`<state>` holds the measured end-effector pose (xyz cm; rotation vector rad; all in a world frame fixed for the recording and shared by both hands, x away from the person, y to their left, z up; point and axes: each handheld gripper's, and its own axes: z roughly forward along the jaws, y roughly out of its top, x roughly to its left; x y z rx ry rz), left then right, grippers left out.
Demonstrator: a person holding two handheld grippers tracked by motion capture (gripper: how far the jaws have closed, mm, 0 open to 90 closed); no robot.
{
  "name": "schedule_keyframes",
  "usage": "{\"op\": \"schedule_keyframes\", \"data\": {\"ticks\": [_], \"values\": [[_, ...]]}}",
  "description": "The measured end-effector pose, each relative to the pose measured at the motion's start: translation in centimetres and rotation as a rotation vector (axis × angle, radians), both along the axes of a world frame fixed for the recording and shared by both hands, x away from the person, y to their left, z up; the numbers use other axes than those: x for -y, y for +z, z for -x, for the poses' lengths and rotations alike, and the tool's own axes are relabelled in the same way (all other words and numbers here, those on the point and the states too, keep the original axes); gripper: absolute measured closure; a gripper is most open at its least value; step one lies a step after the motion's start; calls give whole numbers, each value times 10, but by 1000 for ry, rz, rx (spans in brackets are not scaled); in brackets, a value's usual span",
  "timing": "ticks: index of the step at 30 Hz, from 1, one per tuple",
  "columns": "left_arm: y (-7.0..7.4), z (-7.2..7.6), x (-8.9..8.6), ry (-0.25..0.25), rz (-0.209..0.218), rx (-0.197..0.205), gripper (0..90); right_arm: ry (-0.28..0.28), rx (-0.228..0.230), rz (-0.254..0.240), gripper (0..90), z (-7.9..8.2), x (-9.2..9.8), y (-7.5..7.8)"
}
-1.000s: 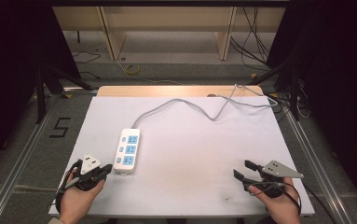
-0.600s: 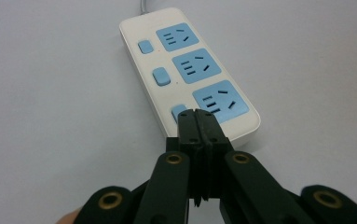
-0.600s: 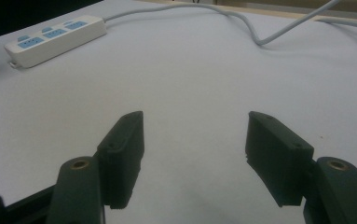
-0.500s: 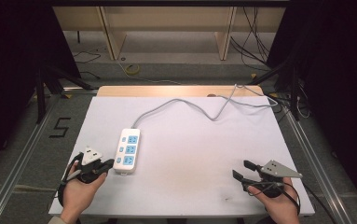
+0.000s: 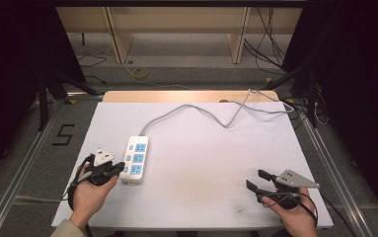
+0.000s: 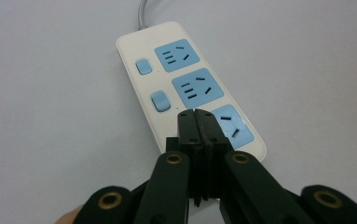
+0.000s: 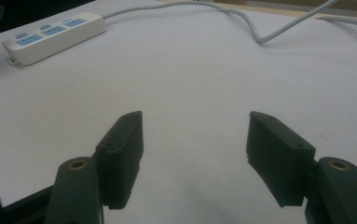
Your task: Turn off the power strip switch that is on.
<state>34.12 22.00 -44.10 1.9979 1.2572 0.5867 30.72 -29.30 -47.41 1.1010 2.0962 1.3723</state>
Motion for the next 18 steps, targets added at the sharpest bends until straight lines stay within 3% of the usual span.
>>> {"op": "schedule_keyframes", "data": {"ticks": [18], "values": [[4, -12, 4, 9, -10, 5, 895, 6, 3, 4, 372, 0, -1, 0]]}}
